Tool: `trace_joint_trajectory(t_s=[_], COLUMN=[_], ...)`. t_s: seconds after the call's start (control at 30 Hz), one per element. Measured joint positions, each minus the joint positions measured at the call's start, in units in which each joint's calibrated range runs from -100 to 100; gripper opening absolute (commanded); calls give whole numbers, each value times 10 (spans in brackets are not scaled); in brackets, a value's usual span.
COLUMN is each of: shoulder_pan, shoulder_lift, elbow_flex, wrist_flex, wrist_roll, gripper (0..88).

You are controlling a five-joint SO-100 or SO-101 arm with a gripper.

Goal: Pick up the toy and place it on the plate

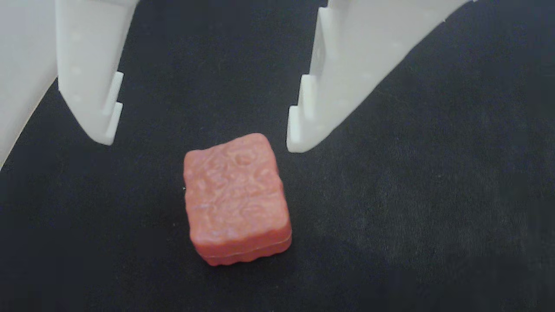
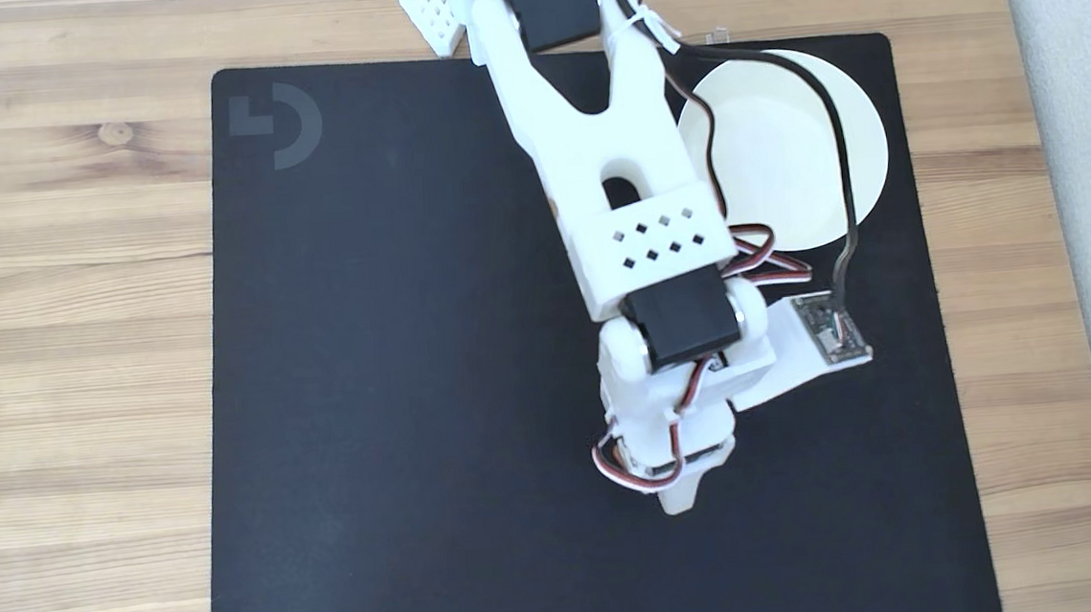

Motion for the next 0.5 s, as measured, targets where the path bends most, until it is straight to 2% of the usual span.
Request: trace_joint_trajectory(t_s=[0.27, 0.5], shoulder_pan=[0, 0], shoulder_lift=[0, 0], elbow_flex=[0, 0], wrist_flex=[0, 9], wrist_roll=[4, 43], gripper=[262, 262])
